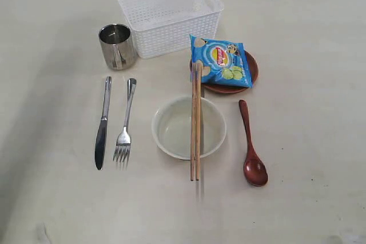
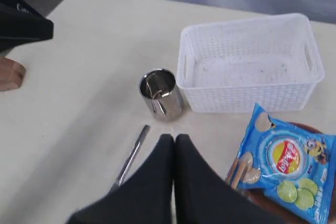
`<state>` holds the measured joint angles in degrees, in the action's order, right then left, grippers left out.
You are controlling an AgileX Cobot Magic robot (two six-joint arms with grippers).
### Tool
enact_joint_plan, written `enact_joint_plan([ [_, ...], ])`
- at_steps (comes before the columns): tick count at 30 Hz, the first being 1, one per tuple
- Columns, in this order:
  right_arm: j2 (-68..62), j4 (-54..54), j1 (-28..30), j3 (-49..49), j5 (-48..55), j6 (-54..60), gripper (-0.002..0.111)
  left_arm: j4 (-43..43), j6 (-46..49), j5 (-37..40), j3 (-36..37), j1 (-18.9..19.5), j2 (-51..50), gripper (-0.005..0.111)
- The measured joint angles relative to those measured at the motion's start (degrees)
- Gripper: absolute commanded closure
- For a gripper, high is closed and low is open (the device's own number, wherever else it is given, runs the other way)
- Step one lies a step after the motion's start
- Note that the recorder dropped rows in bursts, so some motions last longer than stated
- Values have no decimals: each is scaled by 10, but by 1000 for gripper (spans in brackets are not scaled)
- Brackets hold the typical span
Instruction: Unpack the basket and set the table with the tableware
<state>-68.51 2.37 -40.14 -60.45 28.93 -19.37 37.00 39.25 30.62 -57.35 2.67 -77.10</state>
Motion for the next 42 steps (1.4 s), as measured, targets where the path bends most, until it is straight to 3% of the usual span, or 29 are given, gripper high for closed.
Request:
enact_joint_plan([
  [32, 445, 2, 3, -5, -10, 3, 108, 2, -2, -2, 0, 0, 0, 107],
  [37, 458, 6, 61, -41, -17, 69, 108, 3, -2, -4, 0, 0, 0, 107],
  [42, 457, 3, 161, 4, -14, 148, 108, 3, -2, -5, 0, 0, 0, 107],
])
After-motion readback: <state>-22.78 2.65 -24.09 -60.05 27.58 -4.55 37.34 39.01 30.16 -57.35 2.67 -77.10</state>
